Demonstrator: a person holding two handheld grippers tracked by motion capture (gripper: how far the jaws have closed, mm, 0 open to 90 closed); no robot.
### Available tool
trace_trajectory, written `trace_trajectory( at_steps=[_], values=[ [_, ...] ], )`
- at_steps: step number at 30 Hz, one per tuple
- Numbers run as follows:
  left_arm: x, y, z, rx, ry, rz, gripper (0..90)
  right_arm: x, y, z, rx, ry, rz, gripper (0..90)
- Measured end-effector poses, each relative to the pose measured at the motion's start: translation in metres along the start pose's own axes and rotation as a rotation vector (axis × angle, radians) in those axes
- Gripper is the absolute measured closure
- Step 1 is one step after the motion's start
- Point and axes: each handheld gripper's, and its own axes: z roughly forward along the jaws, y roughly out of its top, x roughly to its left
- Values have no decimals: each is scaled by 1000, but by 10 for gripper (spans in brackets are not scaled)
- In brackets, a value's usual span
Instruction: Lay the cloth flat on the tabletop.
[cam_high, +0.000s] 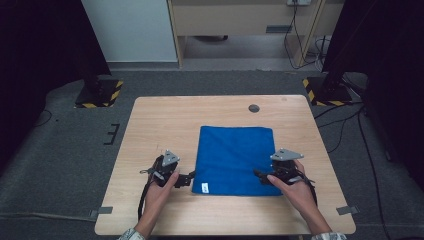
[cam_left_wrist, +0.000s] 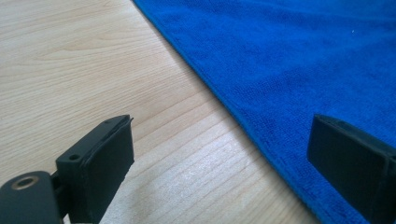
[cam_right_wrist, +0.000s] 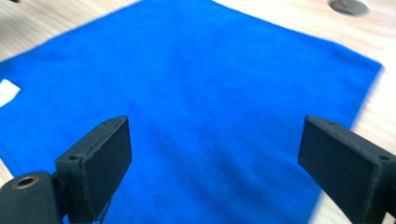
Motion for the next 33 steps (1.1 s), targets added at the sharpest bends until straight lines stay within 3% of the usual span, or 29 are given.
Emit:
trace_trajectory(
  at_steps=[4, 10, 15, 18, 22, 25, 33],
  values=[
    [2, 0, -1, 1, 11, 7, 78, 12, 11, 8, 8, 47, -20, 95],
    [10, 10, 2, -21, 16, 16, 80, 33, 19, 20, 42, 67, -55, 104],
    [26, 25, 2, -50, 11, -31, 99, 43, 21, 27, 40, 65, -41, 76],
    [33, 32, 1, -65, 11, -31, 99, 46, 23, 30, 36, 71, -44, 90],
    [40, 37, 0, -60, 14, -19, 98, 50, 28, 37, 52, 113, -46, 121],
    [43, 36, -4, -63, 14, -26, 98, 60, 32, 42, 59, 123, -82, 139],
    [42, 31, 0, -19, 1, 10, 92, 97, 47, 58, 68, 186, -150, 159]
  ],
)
